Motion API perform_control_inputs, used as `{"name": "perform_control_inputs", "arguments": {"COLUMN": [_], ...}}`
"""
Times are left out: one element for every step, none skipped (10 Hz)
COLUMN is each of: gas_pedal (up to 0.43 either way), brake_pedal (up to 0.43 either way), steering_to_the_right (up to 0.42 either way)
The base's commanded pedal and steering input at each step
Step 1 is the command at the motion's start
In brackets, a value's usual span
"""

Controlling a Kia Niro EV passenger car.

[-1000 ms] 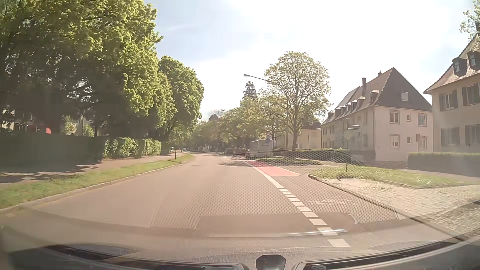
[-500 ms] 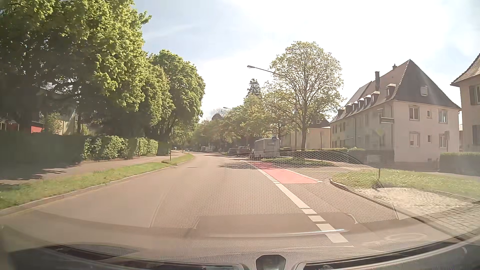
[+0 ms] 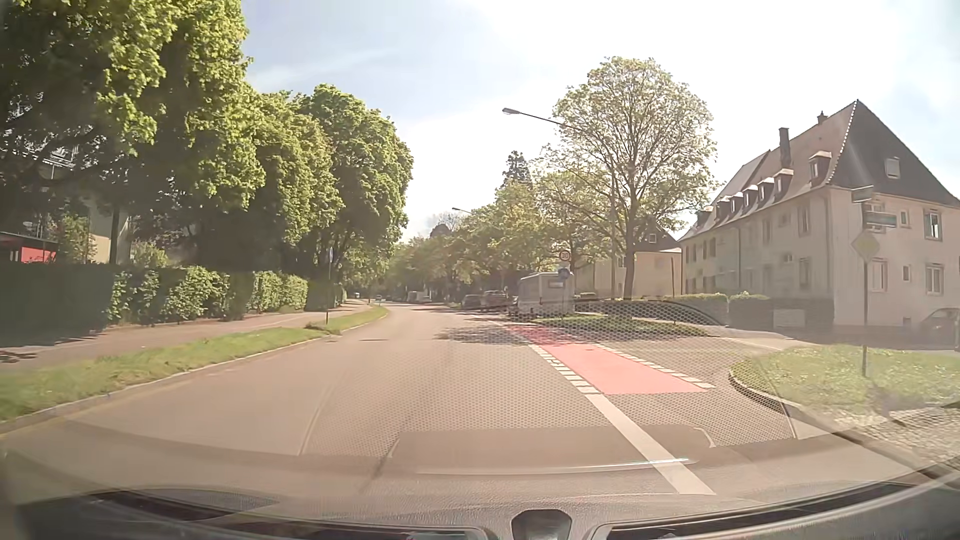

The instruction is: Follow the waypoints while adhering to traffic rules and regulations

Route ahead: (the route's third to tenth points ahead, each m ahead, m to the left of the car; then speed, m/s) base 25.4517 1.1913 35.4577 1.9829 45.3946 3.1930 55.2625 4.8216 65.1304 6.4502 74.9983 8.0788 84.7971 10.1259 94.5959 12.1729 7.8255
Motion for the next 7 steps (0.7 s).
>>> {"name": "perform_control_inputs", "arguments": {"gas_pedal": [0.039,0.039,0.039,0.039,0.039,0.039,0.039], "brake_pedal": [0.000,0.000,0.000,0.000,0.000,0.000,0.000], "steering_to_the_right": [-0.013,-0.013,-0.013,-0.013,-0.012,-0.011,-0.011]}}
